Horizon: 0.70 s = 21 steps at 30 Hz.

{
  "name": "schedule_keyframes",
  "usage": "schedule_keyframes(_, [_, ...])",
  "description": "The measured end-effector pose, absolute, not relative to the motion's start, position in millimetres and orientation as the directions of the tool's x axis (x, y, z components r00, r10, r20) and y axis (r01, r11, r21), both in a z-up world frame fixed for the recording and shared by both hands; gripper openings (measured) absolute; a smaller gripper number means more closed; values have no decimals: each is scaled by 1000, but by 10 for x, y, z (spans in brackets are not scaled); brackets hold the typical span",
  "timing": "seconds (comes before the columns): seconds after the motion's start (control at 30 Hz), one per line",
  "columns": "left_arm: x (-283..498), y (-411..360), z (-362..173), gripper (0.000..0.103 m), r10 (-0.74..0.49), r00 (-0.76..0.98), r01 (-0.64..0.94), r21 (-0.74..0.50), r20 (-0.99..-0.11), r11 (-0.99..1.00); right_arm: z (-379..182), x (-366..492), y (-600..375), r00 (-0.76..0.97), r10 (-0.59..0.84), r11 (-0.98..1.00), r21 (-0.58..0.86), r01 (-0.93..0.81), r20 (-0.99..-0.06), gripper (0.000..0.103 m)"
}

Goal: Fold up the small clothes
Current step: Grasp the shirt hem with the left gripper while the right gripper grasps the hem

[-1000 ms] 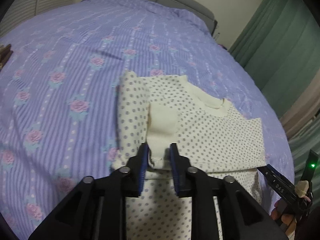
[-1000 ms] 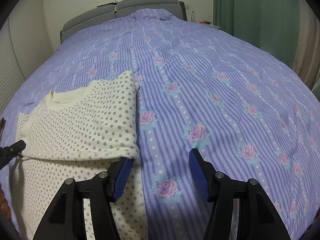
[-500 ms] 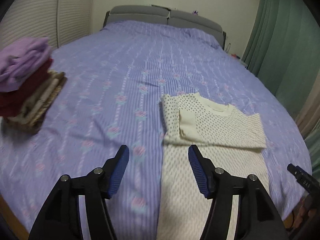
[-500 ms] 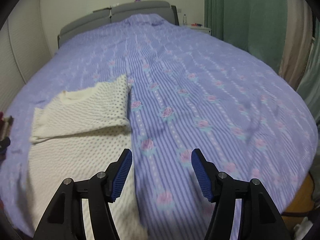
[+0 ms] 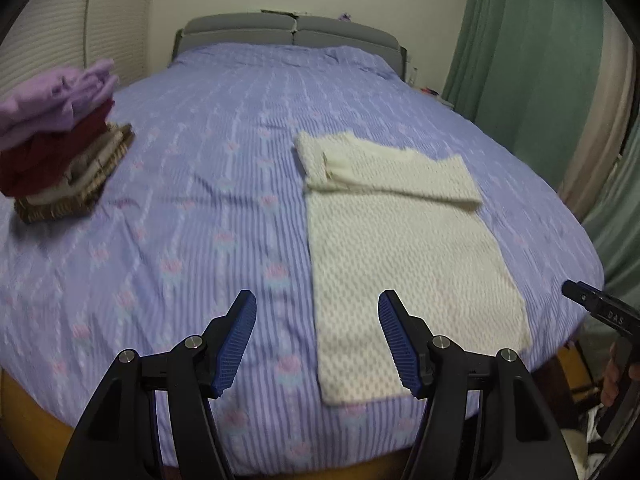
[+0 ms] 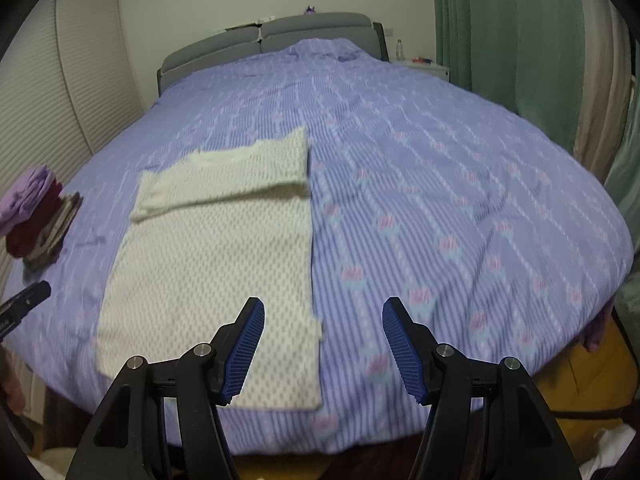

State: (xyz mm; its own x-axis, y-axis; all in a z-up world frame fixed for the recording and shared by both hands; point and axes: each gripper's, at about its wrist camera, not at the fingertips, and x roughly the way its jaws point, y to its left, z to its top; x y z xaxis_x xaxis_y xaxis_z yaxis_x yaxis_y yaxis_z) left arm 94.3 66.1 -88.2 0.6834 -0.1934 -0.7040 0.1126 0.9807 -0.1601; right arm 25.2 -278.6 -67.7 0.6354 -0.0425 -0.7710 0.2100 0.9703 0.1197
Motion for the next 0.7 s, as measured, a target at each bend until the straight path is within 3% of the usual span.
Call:
schedule_keyframes(0.23, [832, 590, -1176, 62, -274, 626, 154, -229, -730, 961, -989, 44, -2741, 621, 70, 947, 248, 204, -780, 62])
schedule_keyframes(0.3, [851, 590, -1257, 51, -310, 602, 159, -270, -736, 950, -1097, 38, -2701, 602, 79, 945, 253, 210, -795, 62])
schedule_keyframes(0.4, [911, 607, -1409, 45, -336, 561, 149, -307, -756, 940, -1246, 36, -2675, 578, 106, 936, 278, 216, -809, 61])
schedule_keyframes(0.7, [1029, 586, -1751, 39, -415, 452, 125, -405, -790, 906, -1529, 73, -2806, 547, 184, 882, 383, 275, -817, 47])
